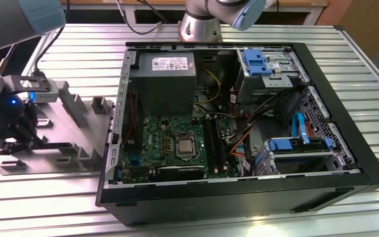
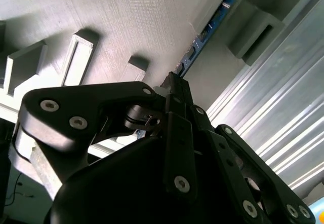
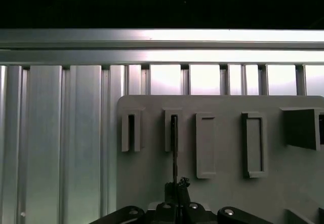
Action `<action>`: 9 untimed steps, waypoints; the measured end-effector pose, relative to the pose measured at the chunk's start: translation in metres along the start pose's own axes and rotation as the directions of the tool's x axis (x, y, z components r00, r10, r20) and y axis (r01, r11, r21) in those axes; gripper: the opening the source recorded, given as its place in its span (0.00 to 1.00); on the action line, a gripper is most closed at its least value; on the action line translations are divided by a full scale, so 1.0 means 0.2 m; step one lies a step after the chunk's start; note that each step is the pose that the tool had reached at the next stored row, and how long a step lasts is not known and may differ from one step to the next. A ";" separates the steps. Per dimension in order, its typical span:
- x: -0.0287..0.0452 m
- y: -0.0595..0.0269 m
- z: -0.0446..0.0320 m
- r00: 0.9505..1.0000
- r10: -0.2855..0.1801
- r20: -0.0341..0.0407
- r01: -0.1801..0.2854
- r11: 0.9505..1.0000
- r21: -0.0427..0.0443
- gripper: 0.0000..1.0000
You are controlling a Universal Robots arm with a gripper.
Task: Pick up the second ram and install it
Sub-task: 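Pick up the second ram and move it above second insertion slot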
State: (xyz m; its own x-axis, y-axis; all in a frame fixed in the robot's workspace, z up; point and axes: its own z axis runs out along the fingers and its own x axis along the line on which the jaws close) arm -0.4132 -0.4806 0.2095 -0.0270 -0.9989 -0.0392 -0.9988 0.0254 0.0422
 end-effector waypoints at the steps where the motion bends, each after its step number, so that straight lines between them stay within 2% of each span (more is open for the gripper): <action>1: 0.000 0.001 -0.011 1.000 0.000 0.000 0.000 1.000 0.000 0.11; 6: -0.003 0.003 -0.078 1.000 0.000 0.000 0.000 1.000 0.000 0.11; 9: -0.005 0.006 -0.135 1.000 0.000 0.000 0.000 1.000 0.000 0.11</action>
State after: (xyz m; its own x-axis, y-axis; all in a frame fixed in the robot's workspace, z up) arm -0.4132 -0.4806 0.2366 -0.0270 -0.9989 -0.0393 -0.9988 0.0253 0.0421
